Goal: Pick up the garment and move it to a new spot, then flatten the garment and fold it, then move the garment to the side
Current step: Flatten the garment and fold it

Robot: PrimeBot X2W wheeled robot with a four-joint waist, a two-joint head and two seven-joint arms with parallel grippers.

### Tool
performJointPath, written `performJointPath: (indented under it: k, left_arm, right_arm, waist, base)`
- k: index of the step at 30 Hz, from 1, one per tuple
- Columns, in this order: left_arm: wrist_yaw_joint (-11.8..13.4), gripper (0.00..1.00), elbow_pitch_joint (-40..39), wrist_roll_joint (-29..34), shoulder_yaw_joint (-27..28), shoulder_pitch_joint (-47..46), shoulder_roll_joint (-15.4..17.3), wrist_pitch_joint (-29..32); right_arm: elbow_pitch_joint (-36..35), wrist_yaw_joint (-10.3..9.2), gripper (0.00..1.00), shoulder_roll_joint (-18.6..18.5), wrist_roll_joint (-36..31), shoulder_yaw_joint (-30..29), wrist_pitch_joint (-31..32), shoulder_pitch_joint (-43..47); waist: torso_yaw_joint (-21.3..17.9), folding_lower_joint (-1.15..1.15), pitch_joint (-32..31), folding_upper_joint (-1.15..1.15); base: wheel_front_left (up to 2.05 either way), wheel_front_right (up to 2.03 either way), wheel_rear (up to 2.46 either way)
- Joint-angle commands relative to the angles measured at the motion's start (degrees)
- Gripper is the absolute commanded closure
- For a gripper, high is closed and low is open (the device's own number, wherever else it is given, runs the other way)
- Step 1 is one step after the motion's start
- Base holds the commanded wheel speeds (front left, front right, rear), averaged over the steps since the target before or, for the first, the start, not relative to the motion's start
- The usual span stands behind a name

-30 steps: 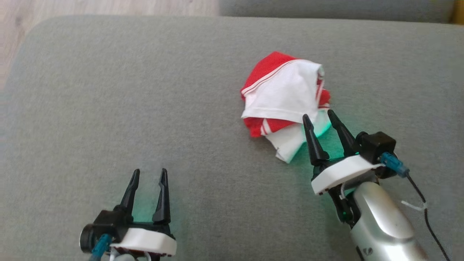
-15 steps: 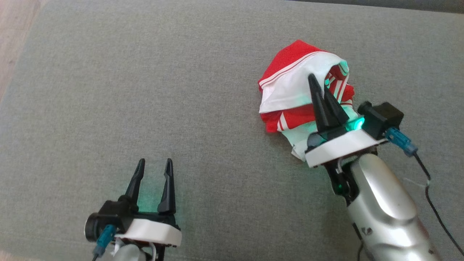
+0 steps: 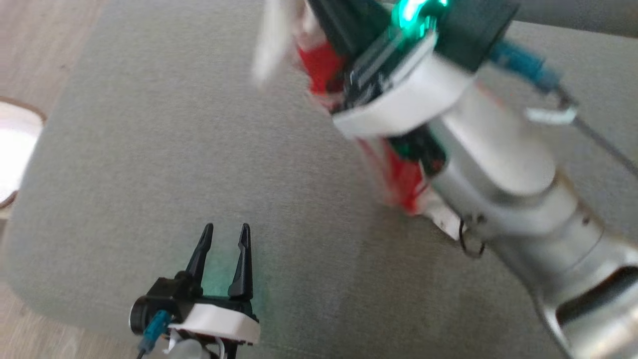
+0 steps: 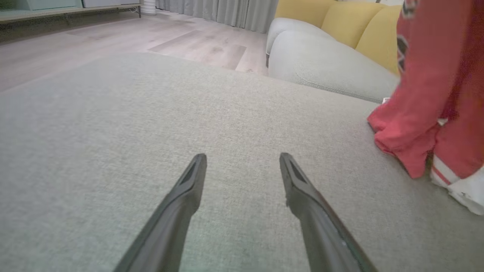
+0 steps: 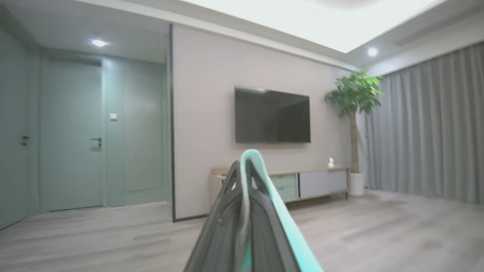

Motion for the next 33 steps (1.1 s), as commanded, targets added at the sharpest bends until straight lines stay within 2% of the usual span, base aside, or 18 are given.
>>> performJointPath:
  k: [1,7,12,17,23,28,33]
  left_arm:
    - [0.2,0.0,-0.9,-0.5,1.4,-0.5,0.2,-0.5]
    - [0.0,0.0,0.1,-1.0,1.5,0.9,0.2,-0.5]
    - [0.0,0.0,0.4,-1.3,1.9,1.7,0.2,-0.5]
    - [-0.2,0.0,0.6,-1.0,2.8,2.2,0.2,-0.5]
    - [-0.5,0.0,0.2,-0.1,3.6,1.1,0.2,-0.5]
    - [-0.6,0.0,0.2,0.4,4.0,0.0,0.2,-0.5]
    - [-0.9,0.0,0.4,1.0,4.7,-0.8,0.2,-0.5]
  right_arm:
    - [-2.6,0.39,1.0,1.5,1.2,-0.1,-0.2,-4.8]
    - [-3.0,0.39,1.0,1.1,0.1,-5.5,-0.2,-15.7]
    - [-2.5,0.39,1.0,-4.3,-0.6,-8.7,-0.2,-15.9]
    - [-0.4,0.39,1.0,-11.8,0.9,-8.9,-0.2,-7.0]
    - [6.2,0.39,1.0,-19.5,4.8,-6.9,-0.2,8.6]
    - [11.1,0.39,1.0,-21.6,8.7,-8.2,-0.2,19.9]
    - [12.4,0.39,1.0,-20.6,11.5,-11.0,-0.2,25.8]
  waist:
    - [2.1,0.0,-0.9,0.0]
    - [4.9,0.0,-2.1,0.0]
    - [4.6,0.0,-2.5,0.0]
    - [2.0,0.0,-2.8,0.0]
    - [-1.6,0.0,-2.4,0.0]
    - [-4.4,0.0,-2.1,0.0]
    - [-7.3,0.0,-2.1,0.0]
  base:
    - [0.0,0.0,0.0]
    - [0.0,0.0,0.0]
    - [0.0,0.0,0.0]
    - [0.0,0.0,0.0]
    - [0.0,0.0,0.0]
    - [0.0,0.0,0.0]
    - [0.0,0.0,0.0]
